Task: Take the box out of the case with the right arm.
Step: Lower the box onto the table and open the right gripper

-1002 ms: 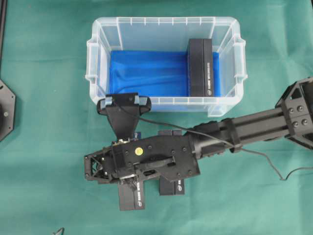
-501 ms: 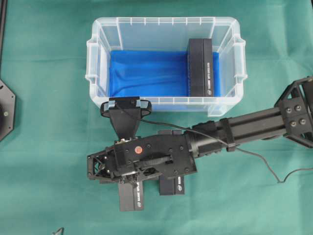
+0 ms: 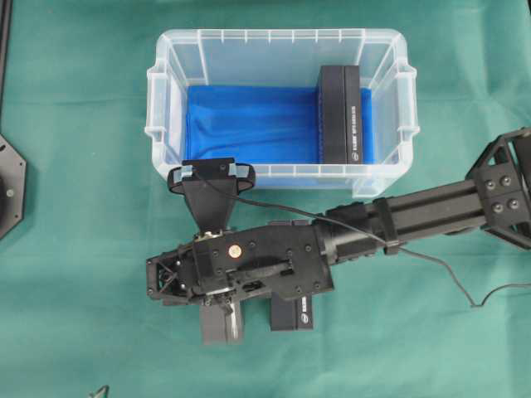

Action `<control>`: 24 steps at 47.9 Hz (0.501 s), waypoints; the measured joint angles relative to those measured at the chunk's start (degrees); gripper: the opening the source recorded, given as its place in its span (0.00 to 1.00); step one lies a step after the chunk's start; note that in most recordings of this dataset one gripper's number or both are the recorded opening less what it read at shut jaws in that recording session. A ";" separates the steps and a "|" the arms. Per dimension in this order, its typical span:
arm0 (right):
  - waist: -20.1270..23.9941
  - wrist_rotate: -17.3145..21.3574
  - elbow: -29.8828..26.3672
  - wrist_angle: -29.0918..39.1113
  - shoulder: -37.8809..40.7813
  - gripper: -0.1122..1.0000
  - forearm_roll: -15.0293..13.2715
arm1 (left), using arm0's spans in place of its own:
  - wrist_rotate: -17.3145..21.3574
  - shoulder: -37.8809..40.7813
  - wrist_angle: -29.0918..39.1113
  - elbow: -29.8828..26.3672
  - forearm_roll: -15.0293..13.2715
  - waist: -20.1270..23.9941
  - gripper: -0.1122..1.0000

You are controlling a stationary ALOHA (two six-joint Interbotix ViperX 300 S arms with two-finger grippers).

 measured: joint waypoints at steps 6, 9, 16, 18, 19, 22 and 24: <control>0.00 0.00 0.09 0.26 0.00 0.91 -0.26 | 0.00 0.00 0.00 0.09 0.00 0.00 0.10; 0.00 0.00 0.00 0.53 0.00 0.91 -0.70 | 0.00 0.00 0.00 0.09 0.00 0.00 0.10; 0.00 0.00 0.00 0.79 -0.09 0.91 -1.41 | 0.00 0.00 0.00 0.09 -0.09 0.00 0.10; 0.00 0.00 0.09 0.79 0.00 0.91 -1.41 | 0.00 0.00 0.09 0.09 0.00 0.00 0.10; 0.00 0.00 0.09 0.79 0.00 0.91 -1.41 | 0.00 0.00 0.09 0.00 0.00 0.00 0.10; 0.00 0.00 0.00 0.79 -0.18 0.91 -1.49 | 0.00 0.00 0.09 0.00 0.00 0.00 0.10; 0.00 0.00 0.09 0.88 -0.44 0.91 -1.58 | 0.00 0.00 0.00 0.00 0.00 0.00 0.10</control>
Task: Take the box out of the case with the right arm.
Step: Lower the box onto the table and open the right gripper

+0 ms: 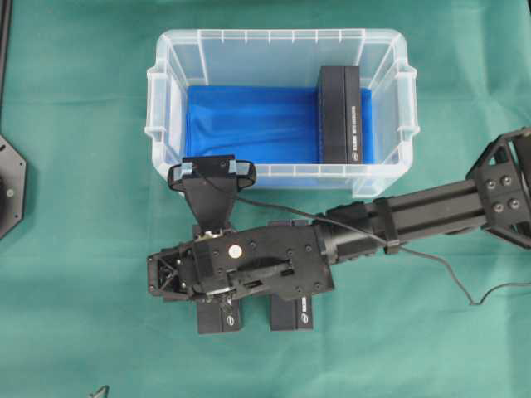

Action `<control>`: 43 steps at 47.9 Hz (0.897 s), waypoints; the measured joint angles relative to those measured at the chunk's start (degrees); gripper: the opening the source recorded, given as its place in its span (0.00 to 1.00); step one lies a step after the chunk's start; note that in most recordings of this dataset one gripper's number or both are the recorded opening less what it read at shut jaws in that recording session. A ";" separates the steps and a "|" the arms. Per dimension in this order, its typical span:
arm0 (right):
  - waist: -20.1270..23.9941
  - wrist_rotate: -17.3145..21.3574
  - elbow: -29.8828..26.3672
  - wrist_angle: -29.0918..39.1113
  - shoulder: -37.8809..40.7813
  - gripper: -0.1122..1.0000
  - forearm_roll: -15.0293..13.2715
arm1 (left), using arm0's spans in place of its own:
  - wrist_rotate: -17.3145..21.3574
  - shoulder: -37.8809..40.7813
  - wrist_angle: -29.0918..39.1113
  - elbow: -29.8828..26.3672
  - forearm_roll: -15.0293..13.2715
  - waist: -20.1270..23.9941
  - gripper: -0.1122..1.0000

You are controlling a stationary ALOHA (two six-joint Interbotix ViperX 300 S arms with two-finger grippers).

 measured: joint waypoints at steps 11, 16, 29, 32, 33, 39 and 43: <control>0.00 0.00 -1.05 3.34 -3.60 0.91 -3.25 | 0.00 0.00 0.00 0.09 0.00 0.00 0.10; 0.00 -0.26 -2.29 6.33 -4.92 0.91 -4.39 | -0.09 0.00 0.09 0.09 0.00 0.00 0.10; -0.44 -2.64 -2.72 8.26 -5.45 0.90 -4.66 | -0.18 0.09 0.00 0.09 0.00 0.00 0.10; -0.53 -2.99 -2.72 8.35 -5.45 0.90 -4.57 | -0.18 0.18 0.00 0.09 0.00 0.00 0.10; -0.53 -3.16 -2.72 8.53 -5.45 0.90 -4.66 | -0.09 0.09 0.00 0.09 0.00 0.00 0.10; -0.35 -3.78 -2.29 10.55 -5.80 0.90 -4.66 | -0.09 0.18 0.00 0.00 0.00 0.00 0.10; -0.09 -3.96 -0.26 11.95 -7.12 0.90 -4.57 | -0.09 0.18 0.00 0.00 0.00 0.00 0.10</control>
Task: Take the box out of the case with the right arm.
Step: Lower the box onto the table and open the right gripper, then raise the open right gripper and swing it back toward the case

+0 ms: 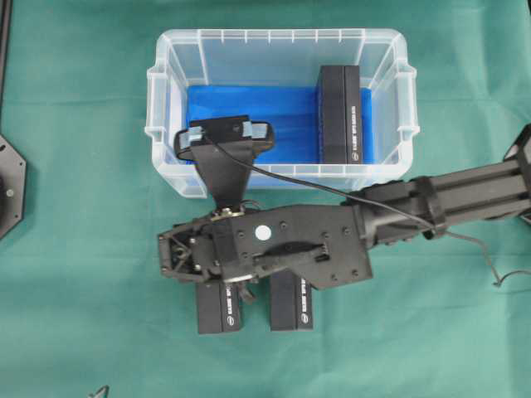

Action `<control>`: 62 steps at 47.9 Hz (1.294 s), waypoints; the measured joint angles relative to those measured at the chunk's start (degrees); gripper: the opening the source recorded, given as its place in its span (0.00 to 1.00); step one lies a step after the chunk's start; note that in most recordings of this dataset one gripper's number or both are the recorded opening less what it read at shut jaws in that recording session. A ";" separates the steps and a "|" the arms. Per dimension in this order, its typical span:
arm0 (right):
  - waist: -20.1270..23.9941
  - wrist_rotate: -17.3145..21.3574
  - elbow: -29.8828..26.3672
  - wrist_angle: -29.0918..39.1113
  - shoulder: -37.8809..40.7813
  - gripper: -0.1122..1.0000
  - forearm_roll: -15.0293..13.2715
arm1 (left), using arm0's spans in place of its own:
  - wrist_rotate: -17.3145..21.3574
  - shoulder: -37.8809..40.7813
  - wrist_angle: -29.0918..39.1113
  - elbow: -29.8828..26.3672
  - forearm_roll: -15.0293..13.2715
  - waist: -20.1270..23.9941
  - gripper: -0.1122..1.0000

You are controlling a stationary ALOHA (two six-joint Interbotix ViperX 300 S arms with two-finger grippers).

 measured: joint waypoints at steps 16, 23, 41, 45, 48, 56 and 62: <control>1.58 4.48 18.37 -4.57 -12.83 0.90 0.00 | 0.00 0.00 0.00 0.09 0.00 0.00 0.10; 3.08 8.88 28.30 -6.42 -20.13 0.90 0.00 | 0.00 0.00 0.09 0.00 0.00 0.00 0.10; 9.93 19.07 49.75 -7.91 -39.55 0.90 0.18 | 0.09 0.26 0.00 0.09 0.00 0.00 0.10; 11.25 20.30 53.44 -8.53 -42.98 0.90 0.62 | 0.09 0.35 0.00 0.09 0.00 0.00 0.10; 12.13 21.01 55.55 -8.79 -45.18 0.90 0.79 | 0.09 0.35 0.00 0.09 0.00 0.00 0.10; 12.74 21.01 58.54 -8.96 -48.34 0.90 0.88 | 0.09 0.53 0.00 0.09 0.00 0.00 0.10; 12.74 20.13 59.06 -8.96 -49.04 0.89 0.79 | 0.09 0.62 0.00 0.09 0.00 0.00 0.10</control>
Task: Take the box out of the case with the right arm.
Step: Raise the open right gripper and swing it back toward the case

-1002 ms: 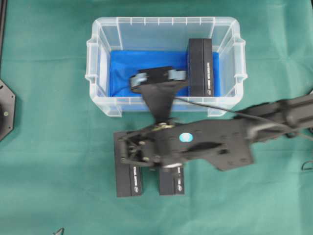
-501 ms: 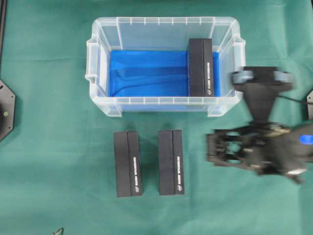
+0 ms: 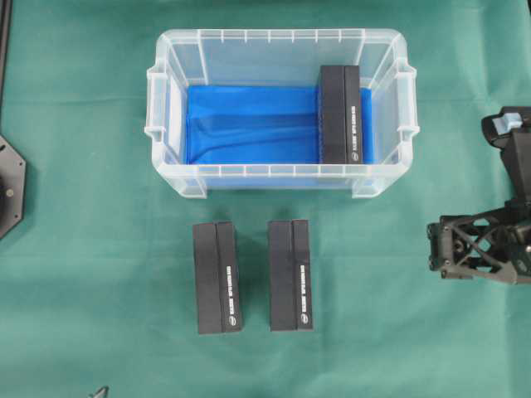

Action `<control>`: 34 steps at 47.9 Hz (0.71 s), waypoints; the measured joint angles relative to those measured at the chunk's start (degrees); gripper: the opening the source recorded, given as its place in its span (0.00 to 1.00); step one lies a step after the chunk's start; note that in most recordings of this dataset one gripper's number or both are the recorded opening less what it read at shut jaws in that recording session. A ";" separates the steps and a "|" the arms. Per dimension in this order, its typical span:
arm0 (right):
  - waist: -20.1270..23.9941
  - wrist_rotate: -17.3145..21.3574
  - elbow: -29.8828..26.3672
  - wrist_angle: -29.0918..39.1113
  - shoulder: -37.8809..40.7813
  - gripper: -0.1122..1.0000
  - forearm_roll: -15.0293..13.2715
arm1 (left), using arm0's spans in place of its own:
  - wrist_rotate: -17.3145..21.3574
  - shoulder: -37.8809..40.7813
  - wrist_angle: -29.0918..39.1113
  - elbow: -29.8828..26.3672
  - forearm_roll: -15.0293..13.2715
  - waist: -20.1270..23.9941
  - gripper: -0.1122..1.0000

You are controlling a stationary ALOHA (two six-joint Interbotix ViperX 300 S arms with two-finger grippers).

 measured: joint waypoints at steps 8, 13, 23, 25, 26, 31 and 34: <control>0.00 -0.44 -0.09 -0.18 0.00 0.89 -0.18 | 0.00 0.09 0.00 0.00 0.00 0.00 0.10; -0.09 -0.53 0.00 -0.18 0.00 0.89 -0.79 | 0.00 0.09 0.00 0.00 0.00 0.00 0.10; -3.87 -5.19 1.41 -0.18 -1.41 0.89 -1.14 | 0.00 0.09 0.00 0.00 0.00 0.00 0.10; -5.10 -6.50 1.85 -0.18 -1.93 0.89 -1.14 | 0.00 0.09 0.00 0.00 0.00 0.00 0.10; -5.80 -7.38 2.02 -0.18 -2.11 0.89 -1.14 | -0.09 0.09 0.00 0.00 0.00 0.00 0.10; -10.37 -12.66 3.16 -0.26 -3.60 0.89 -1.14 | 0.00 0.09 0.00 0.00 -0.09 0.00 0.10; -13.18 -15.64 3.69 -0.35 -4.39 0.89 -1.14 | 0.00 0.09 0.00 0.00 0.00 0.00 0.10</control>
